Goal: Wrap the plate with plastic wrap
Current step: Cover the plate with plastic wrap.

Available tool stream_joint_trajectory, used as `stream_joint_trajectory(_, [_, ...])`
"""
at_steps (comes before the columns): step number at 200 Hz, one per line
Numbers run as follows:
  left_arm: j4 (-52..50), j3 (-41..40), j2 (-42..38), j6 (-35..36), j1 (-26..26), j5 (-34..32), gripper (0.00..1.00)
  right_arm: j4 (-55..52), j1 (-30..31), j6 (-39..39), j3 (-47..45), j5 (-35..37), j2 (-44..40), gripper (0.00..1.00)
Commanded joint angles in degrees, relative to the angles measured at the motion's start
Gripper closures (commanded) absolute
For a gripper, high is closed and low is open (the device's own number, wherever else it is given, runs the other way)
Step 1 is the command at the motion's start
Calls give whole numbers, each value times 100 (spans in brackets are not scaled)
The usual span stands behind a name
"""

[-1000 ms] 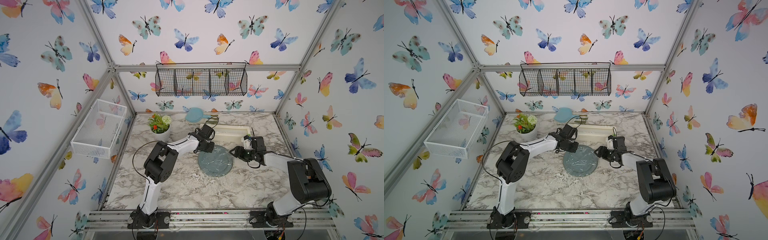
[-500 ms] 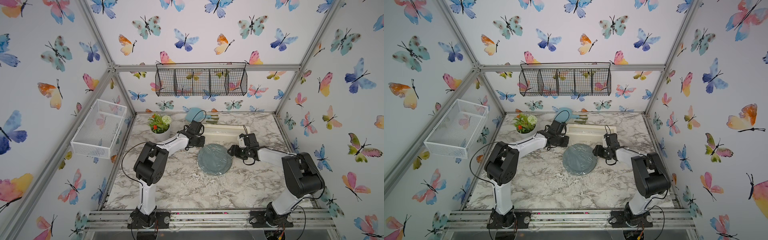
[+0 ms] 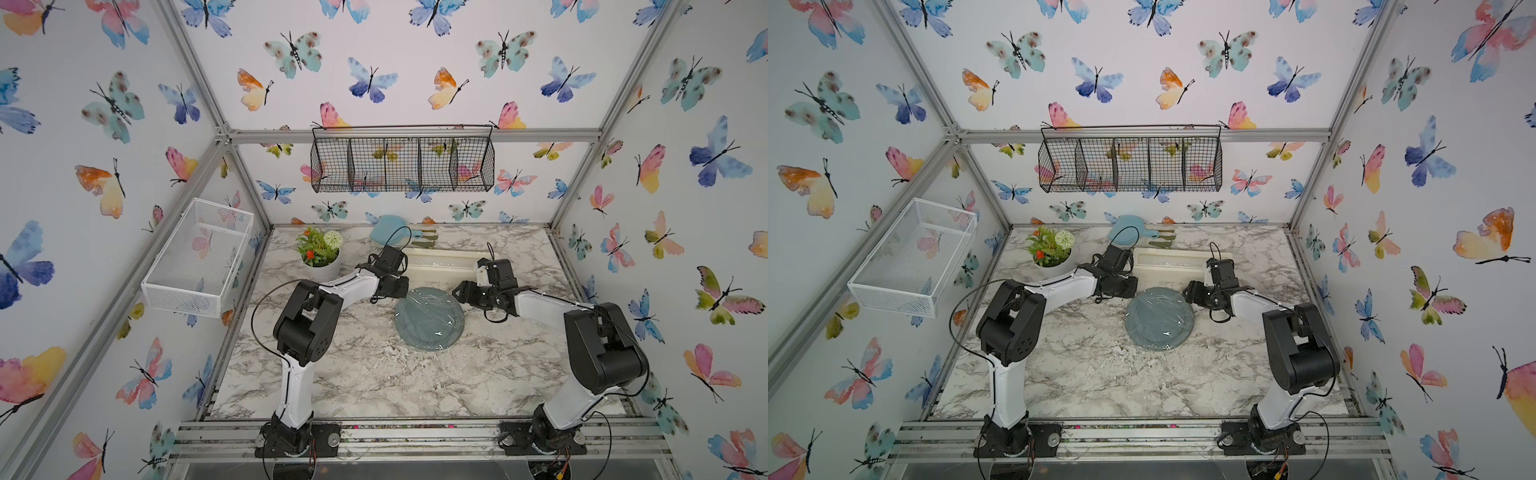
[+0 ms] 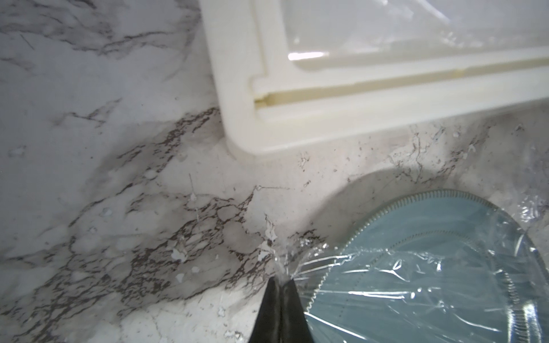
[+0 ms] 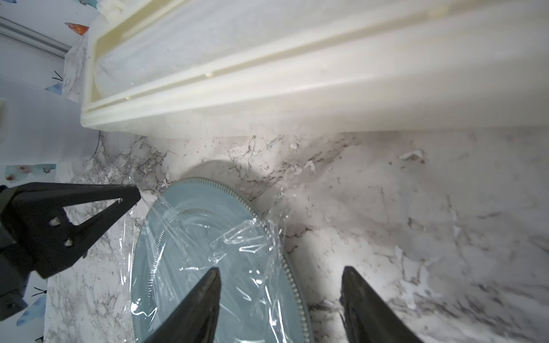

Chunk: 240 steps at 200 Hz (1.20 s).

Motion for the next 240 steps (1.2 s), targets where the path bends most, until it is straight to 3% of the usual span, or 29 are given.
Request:
stream_joint_trajectory(1, [-3, 106, 137, 52, 41, 98, 94, 32, 3, -133, 129, -100, 307, 38])
stream_joint_trajectory(60, [-64, 129, 164, 106, 84, 100, 94, 86, -2, -157, 436, 20, 646, 78])
stream_joint_trajectory(80, [-74, 134, 147, 108, 94, 112, 94, 15, 1, -167, 516, 18, 625, 87])
stream_joint_trajectory(135, [-81, 150, 155, 131, 103, 125, 94, -152, -3, -241, 668, 36, 598, 98])
stream_joint_trajectory(240, [-22, 62, 370, 131, 202, 146, 95, -167, -1, -522, 792, 816, 991, 98])
